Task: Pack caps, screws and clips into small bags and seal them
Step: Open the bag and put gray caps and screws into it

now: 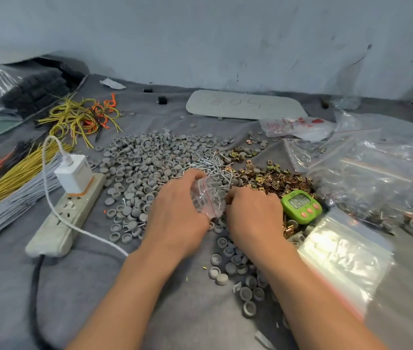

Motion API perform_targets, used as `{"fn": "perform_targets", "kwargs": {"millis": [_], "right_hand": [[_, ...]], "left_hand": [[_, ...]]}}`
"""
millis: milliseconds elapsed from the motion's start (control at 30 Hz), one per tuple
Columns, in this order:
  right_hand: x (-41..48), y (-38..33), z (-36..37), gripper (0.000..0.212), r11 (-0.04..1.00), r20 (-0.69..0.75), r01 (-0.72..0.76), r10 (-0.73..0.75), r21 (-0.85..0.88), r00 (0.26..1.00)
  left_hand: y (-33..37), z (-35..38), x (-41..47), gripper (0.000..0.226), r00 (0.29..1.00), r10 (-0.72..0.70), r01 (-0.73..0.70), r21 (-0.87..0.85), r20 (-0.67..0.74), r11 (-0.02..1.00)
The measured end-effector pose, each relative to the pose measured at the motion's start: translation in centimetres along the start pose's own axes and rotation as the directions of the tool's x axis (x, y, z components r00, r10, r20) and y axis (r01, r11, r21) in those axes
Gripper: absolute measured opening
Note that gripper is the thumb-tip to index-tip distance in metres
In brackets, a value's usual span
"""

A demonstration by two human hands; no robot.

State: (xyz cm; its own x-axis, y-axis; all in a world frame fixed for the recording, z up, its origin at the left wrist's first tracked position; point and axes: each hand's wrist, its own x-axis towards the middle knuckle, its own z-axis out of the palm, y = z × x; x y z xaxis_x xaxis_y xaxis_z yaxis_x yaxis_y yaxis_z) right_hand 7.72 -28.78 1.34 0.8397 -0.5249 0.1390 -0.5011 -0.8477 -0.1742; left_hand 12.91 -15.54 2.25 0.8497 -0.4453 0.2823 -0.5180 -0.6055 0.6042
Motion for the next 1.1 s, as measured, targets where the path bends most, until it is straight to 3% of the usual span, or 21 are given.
{"fn": "perform_targets", "kwargs": {"millis": [167, 267, 400, 533, 733, 933, 1000, 1067, 1100], "right_hand": [[-0.5, 0.4, -0.3, 0.013, 1.0, 0.032, -0.026, 0.026, 0.0, 0.999], [-0.9, 1.3, -0.7, 0.012, 0.985, -0.065, -0.065, 0.076, 0.158, 0.995], [-1.4, 1.9, -1.5, 0.011, 0.825, -0.167, 0.034, 0.074, 0.564, 0.983], [-1.7, 1.3, -2.6, 0.013, 0.657, -0.118, 0.116, -0.041, 0.745, 0.992], [-1.8, 0.1, -3.6, 0.015, 0.628, -0.107, 0.207, -0.195, 0.75, 0.975], [-1.4, -0.6, -4.9, 0.025, 0.636, 0.007, 0.268, -0.395, 0.724, 0.919], [-1.3, -0.7, -5.1, 0.026, 0.569, -0.048, 0.224, -0.308, 0.792, 0.95], [-0.9, -0.2, -5.3, 0.025, 0.439, -0.121, 0.162, -0.119, 0.884, 0.985], [-0.7, 0.1, -5.3, 0.024, 0.427, -0.137, 0.129, -0.011, 0.895, 0.99]], "left_hand": [[-0.4, -0.3, -0.7, 0.053, 0.998, 0.003, -0.003, -0.014, 0.057, 1.0], [-0.6, -0.1, -0.6, 0.054, 0.998, 0.006, -0.004, -0.017, 0.066, 1.0], [-0.6, 0.4, -0.4, 0.056, 0.998, 0.018, -0.018, 0.0, 0.065, 1.0], [-0.4, 0.8, -0.4, 0.061, 0.998, 0.043, -0.042, -0.012, 0.056, 0.999], [0.6, 0.2, -0.9, 0.054, 0.99, 0.129, -0.117, -0.184, 0.054, 0.976], [0.3, -0.6, -1.0, 0.045, 0.997, 0.069, -0.071, -0.319, -0.017, 0.945], [0.2, -0.7, -0.9, 0.046, 0.998, 0.047, -0.058, -0.351, -0.04, 0.934], [-0.1, -0.9, -0.6, 0.046, 0.997, 0.001, -0.032, -0.416, -0.076, 0.909], [-0.2, -1.0, -0.4, 0.044, 0.995, -0.026, -0.022, -0.465, -0.097, 0.885]]}}
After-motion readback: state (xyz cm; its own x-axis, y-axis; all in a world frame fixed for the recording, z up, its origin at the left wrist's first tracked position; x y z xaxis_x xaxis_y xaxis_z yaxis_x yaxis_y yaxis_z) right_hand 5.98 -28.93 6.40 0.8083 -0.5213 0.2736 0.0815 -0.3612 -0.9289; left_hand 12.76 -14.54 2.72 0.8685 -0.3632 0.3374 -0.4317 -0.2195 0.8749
